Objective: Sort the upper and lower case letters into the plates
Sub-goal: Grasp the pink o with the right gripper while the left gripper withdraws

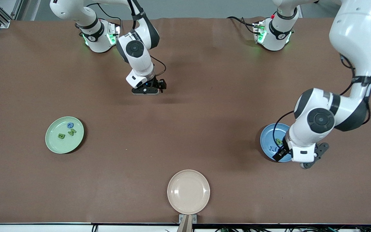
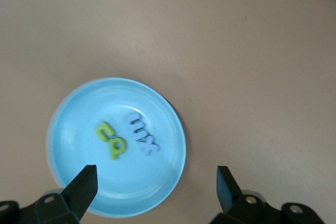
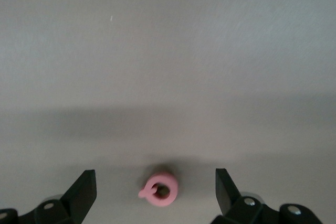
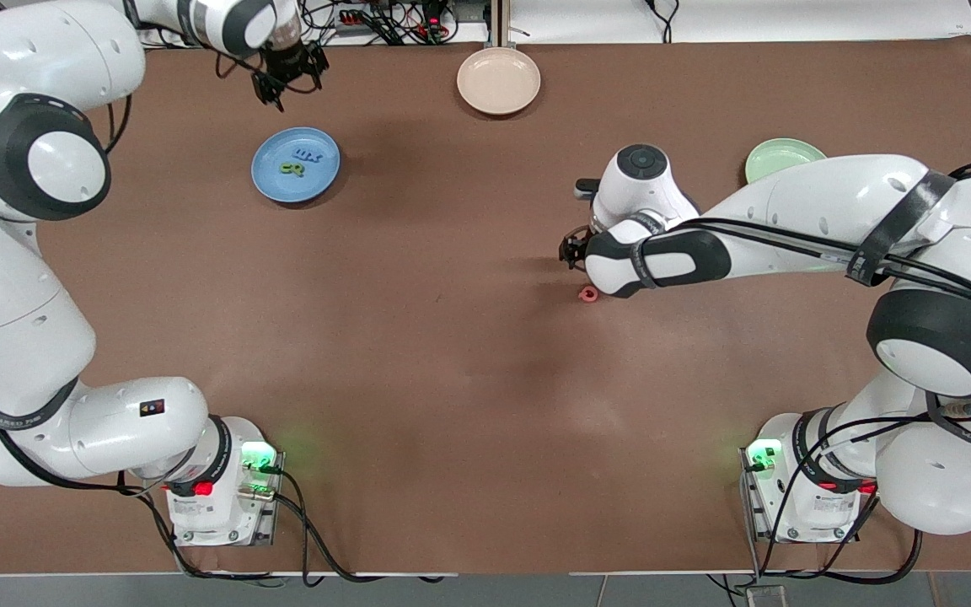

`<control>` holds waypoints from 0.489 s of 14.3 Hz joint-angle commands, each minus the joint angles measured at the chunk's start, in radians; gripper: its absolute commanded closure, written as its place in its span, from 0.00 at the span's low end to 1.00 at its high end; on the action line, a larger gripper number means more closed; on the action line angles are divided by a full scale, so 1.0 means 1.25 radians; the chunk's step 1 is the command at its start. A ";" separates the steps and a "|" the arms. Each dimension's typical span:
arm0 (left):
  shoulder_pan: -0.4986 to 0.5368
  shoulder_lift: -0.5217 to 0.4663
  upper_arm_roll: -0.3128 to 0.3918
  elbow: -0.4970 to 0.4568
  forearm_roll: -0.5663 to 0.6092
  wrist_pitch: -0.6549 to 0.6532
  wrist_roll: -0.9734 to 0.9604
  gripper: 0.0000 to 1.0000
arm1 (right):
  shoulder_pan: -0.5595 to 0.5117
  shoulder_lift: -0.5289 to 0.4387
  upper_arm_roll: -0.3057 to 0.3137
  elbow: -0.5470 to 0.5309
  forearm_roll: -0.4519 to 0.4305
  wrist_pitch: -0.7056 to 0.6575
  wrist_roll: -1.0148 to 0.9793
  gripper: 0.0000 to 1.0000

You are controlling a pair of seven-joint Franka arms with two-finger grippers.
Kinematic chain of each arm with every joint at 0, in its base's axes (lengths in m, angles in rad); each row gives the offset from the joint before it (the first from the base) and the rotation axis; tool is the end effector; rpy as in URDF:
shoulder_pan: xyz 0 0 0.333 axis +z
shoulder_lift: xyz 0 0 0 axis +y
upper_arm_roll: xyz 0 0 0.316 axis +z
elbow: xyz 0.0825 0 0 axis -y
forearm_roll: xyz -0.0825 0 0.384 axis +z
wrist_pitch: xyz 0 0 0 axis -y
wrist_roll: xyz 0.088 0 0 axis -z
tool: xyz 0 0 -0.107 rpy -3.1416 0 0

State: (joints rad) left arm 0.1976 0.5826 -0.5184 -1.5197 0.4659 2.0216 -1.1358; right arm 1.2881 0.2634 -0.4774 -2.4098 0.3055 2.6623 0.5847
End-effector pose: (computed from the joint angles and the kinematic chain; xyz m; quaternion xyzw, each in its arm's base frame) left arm 0.6843 -0.1381 0.3551 -0.9399 -0.3339 -0.0495 0.0512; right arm 0.3545 0.3505 0.2186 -0.9997 0.0140 -0.0049 0.0199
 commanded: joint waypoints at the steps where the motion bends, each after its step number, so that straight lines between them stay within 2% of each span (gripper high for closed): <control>1: 0.013 -0.043 -0.016 0.075 -0.047 -0.119 0.137 0.00 | 0.036 0.014 -0.008 -0.014 0.029 0.018 0.004 0.00; 3: 0.042 -0.083 -0.016 0.099 -0.113 -0.168 0.248 0.00 | 0.037 0.031 -0.006 -0.014 0.030 0.020 0.004 0.00; 7: 0.070 -0.162 -0.015 0.098 -0.127 -0.228 0.442 0.00 | 0.037 0.053 -0.002 -0.016 0.030 0.019 0.005 0.00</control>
State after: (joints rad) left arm 0.2666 0.4284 -0.5278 -1.3855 0.3241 1.7794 -0.6678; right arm 1.3207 0.3200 -0.4774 -2.4146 0.3188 2.6668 0.5851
